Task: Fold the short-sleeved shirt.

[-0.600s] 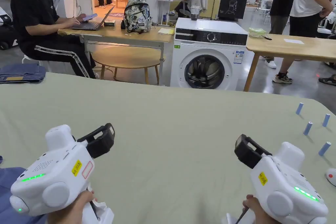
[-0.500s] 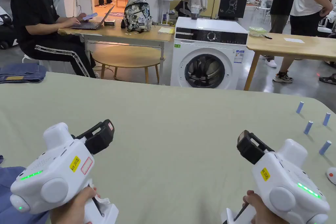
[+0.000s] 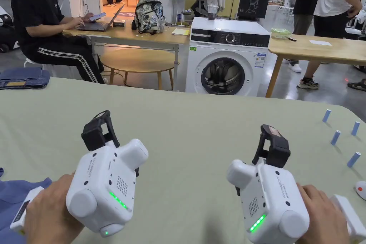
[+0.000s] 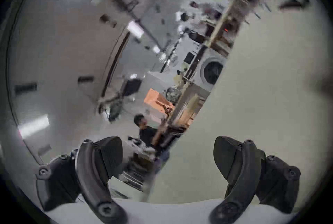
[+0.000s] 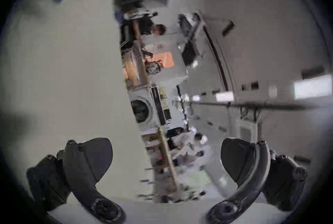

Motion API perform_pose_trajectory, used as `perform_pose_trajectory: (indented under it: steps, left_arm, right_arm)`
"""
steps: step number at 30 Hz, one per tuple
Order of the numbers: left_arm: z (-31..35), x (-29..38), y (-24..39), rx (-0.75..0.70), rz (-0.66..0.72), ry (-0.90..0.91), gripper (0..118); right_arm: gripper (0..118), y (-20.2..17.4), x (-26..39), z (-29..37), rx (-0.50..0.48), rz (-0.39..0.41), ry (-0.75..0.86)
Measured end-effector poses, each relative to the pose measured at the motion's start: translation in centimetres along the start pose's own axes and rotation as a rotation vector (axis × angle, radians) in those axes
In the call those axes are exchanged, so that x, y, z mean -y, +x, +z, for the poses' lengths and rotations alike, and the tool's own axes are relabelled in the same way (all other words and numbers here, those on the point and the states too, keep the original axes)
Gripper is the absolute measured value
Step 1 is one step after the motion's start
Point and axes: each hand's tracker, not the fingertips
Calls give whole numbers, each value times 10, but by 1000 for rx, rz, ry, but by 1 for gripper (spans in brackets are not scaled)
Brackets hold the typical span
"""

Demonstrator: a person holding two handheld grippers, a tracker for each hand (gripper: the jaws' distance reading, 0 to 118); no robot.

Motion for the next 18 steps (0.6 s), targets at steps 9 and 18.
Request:
perform_pose_trajectory:
  steps: [9,18]
  left_arm:
    - [-4,11,-35,133,687,-130,104]
    - [-20,54,-39,159,1343,-160,100]
  right_arm:
    - [118,19,6,-4,-106,-686,-198]
    - [118,29,34,-2,-90,-1513,-367]
